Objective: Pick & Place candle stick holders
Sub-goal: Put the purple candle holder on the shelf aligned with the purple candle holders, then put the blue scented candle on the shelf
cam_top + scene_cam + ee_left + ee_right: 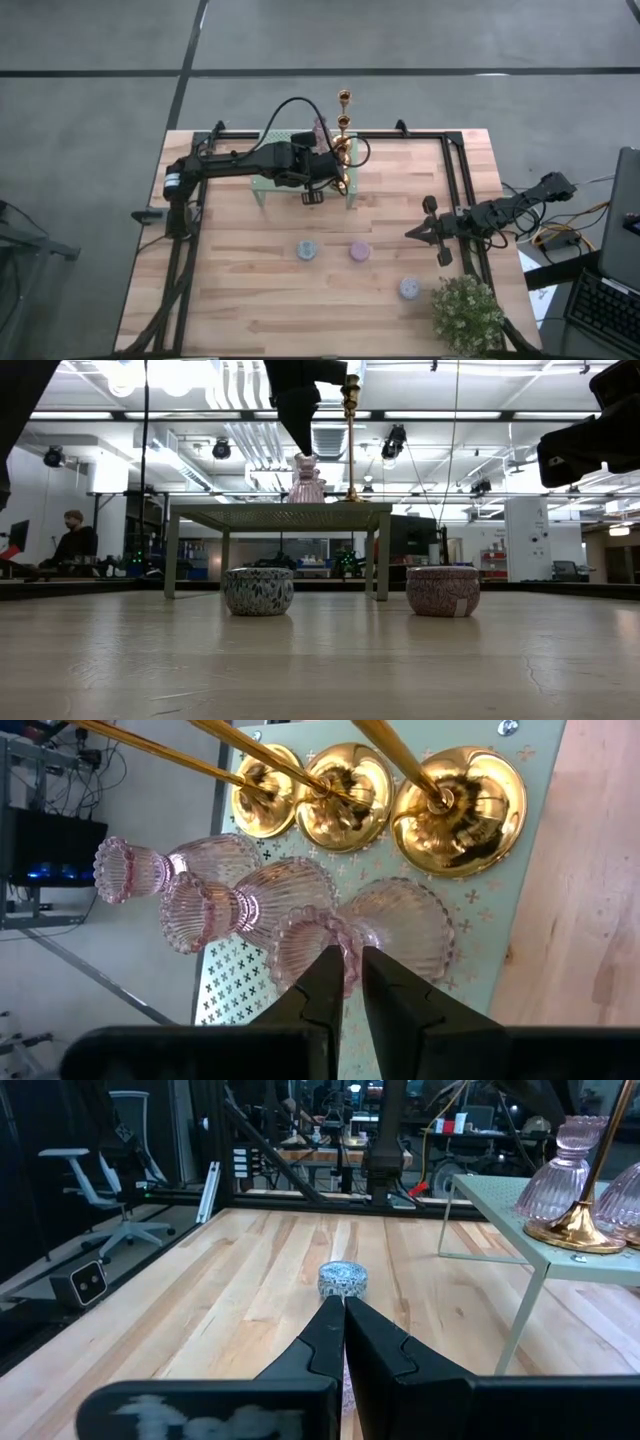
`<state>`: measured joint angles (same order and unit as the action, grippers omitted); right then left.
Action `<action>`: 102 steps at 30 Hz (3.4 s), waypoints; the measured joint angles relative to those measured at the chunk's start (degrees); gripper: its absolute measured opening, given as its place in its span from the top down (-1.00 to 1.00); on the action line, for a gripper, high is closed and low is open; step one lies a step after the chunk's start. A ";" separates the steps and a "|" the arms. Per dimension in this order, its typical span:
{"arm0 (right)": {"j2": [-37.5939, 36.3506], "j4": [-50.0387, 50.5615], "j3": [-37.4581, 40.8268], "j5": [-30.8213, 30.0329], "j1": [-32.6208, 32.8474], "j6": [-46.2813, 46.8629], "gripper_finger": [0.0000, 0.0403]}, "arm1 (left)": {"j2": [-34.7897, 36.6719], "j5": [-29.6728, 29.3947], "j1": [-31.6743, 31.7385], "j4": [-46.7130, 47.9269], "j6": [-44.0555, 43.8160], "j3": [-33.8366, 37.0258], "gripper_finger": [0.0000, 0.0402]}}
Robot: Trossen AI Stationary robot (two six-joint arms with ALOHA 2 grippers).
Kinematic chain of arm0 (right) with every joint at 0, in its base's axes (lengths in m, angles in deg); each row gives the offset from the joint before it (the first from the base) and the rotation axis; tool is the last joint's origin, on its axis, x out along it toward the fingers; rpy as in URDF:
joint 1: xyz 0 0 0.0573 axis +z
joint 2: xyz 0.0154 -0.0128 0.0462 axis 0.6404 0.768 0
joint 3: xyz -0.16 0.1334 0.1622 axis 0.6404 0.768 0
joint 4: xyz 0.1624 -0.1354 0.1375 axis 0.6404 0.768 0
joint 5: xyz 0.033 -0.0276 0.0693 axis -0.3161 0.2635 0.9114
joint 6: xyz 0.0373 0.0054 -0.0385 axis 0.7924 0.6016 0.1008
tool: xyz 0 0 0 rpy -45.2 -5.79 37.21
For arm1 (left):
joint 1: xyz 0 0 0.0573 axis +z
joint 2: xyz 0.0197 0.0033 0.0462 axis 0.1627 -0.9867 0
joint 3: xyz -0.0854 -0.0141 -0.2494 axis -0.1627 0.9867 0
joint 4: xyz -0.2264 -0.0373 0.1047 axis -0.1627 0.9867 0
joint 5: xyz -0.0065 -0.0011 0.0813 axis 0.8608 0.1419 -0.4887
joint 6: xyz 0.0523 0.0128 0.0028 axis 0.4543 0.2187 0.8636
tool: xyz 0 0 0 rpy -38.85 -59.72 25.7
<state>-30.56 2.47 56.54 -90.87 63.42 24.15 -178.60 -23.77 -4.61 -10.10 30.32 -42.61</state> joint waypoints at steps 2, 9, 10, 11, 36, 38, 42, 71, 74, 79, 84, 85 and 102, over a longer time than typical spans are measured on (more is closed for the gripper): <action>0.00 0.02 0.00 -0.01 0.00 0.00 0.96 | 0.00 -0.11 -0.01 0.34 -0.17 -0.19 0.78; -0.02 0.02 0.00 -0.01 0.00 0.00 0.96 | 0.27 4.24 -0.42 5.29 -3.41 -3.59 0.77; -0.02 0.01 0.00 0.01 0.00 0.00 0.96 | 0.44 5.12 -0.73 6.19 -4.53 -4.22 0.75; -0.02 0.02 0.00 -0.01 0.00 0.00 0.96 | 0.71 5.83 -1.17 6.74 -5.83 -4.68 0.72; 0.00 0.02 0.00 0.10 0.00 0.46 0.96 | 1.60 8.51 -20.09 1.50 -24.44 10.00 -0.53; 0.00 0.02 0.00 0.10 0.02 0.46 0.96 | 1.82 8.73 -20.78 -2.91 -24.65 13.93 -0.51; 0.00 0.04 -0.01 0.12 0.01 0.45 0.96 | 2.16 9.01 -21.07 -8.65 -25.89 21.72 -0.47; 0.00 0.03 -0.01 0.14 0.02 0.42 0.96 | 3.56 16.75 -21.00 -36.69 -29.73 42.75 -0.46; 0.00 0.02 0.00 0.14 0.00 0.42 0.96 | 3.74 16.86 -21.00 -36.42 -29.91 42.80 -0.45; 0.00 0.02 -0.01 0.15 0.01 0.42 0.96 | 3.79 15.78 -21.03 -36.85 -30.23 43.48 -0.46; 0.00 0.04 0.00 0.16 0.02 0.42 0.96 | 4.00 15.62 -20.83 -37.32 -32.21 44.84 -0.45; 0.00 0.04 -0.02 0.16 0.00 0.39 0.96 | 4.05 15.67 -20.83 -37.87 -32.22 45.28 -0.45; -0.01 0.02 -0.01 0.09 0.02 0.25 0.96 | 3.93 20.72 -20.65 -41.43 -37.14 46.02 -0.48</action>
<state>-30.57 2.49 56.53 -90.79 63.44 24.40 -174.66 -3.05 -25.26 -51.53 -6.82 3.41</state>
